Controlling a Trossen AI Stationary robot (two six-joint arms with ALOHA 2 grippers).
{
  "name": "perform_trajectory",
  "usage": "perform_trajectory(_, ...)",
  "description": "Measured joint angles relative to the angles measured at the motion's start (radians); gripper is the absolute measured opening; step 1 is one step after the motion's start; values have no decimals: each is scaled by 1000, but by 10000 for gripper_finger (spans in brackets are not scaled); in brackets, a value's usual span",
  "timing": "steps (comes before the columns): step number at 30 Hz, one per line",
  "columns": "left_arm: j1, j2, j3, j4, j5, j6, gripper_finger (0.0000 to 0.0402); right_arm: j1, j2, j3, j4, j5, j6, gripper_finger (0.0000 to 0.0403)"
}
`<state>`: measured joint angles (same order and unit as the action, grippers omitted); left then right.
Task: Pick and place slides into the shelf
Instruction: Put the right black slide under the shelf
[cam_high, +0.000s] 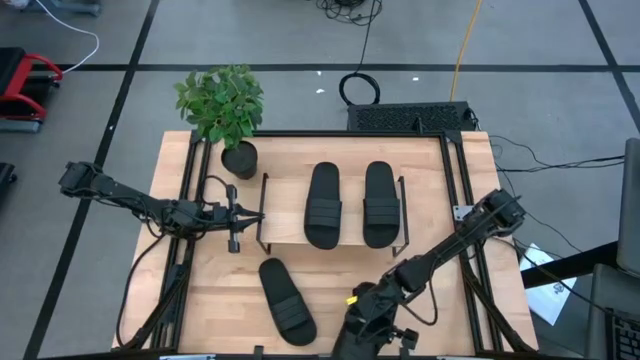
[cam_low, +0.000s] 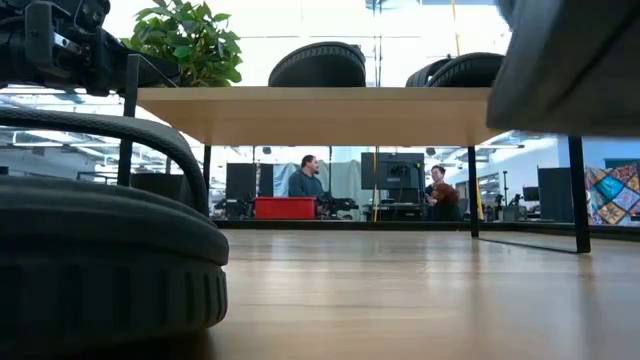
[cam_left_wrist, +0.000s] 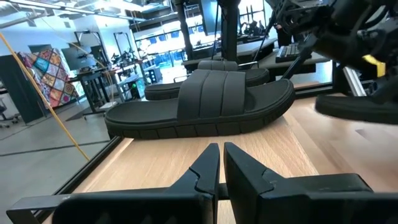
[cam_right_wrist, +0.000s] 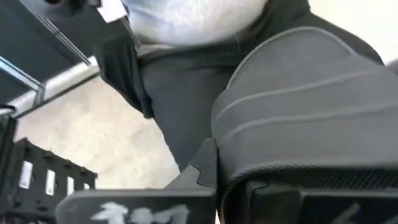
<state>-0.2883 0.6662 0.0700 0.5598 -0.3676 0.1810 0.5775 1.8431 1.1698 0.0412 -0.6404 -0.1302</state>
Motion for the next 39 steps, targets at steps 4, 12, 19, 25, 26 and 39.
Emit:
perform_trajectory(4, 0, 0, 0, 0, -1, 8, 33, -57, 0, 0, -72, -41, -77, 0)
perform_trajectory(12, 0, 0, 0, -4, -5, 10, 33, -175, 0, 1, -210, -152, -208, 0)
perform_trajectory(19, 0, 0, 1, -8, -8, 28, 33, -222, -1, -19, -210, -156, -173, 2)
perform_trajectory(25, 0, 0, 1, -9, -11, 43, 33, -223, -2, -81, -160, 30, 58, 41)
perform_trajectory(26, 0, 0, 1, -9, -11, 44, 33, -223, -2, -92, -158, 49, 62, 48)
perform_trajectory(39, 0, 0, 1, -9, -10, 43, 33, -201, -19, -139, -134, 167, 234, 132)
